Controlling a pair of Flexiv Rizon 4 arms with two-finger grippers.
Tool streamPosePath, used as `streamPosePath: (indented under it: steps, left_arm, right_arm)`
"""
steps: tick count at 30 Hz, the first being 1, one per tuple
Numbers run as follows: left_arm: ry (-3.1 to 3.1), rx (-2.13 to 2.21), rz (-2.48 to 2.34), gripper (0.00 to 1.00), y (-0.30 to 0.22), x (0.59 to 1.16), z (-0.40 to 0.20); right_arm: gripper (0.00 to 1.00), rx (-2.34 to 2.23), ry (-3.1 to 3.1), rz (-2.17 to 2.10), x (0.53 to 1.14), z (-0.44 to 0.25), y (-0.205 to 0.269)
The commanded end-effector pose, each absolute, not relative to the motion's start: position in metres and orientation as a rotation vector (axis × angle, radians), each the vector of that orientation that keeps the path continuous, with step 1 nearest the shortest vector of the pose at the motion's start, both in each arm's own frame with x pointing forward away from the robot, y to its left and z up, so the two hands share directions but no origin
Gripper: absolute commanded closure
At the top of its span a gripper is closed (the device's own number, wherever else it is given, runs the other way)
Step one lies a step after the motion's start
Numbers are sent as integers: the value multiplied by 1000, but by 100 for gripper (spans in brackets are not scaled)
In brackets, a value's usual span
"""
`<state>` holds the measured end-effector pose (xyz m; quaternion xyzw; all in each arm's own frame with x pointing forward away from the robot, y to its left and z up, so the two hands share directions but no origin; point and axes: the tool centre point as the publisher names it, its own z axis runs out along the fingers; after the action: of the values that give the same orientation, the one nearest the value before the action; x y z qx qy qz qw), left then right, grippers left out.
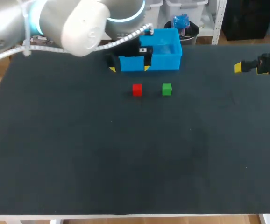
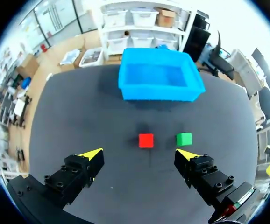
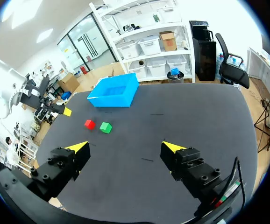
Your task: Use the left arm to pick the red cube and place it into the blue plastic box first, then use the right arm to grasp the green cube and put it into the same blue plastic box after the first action is fully finished.
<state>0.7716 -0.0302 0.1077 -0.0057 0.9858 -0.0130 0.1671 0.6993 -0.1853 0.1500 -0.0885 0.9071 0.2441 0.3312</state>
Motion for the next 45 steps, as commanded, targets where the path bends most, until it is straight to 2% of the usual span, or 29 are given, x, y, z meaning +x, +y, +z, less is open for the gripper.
streamPosePath:
  steps: [1, 45]
  left_arm:
    - [2828, -36, -43, 0, -41, 782, 95]
    - [2853, -63, -86, 0, -50, 786, 7]
  right_arm:
    - [0, -232, 2372, 637, 700, 150, -185]
    - [0, -232, 2372, 637, 700, 150, -185]
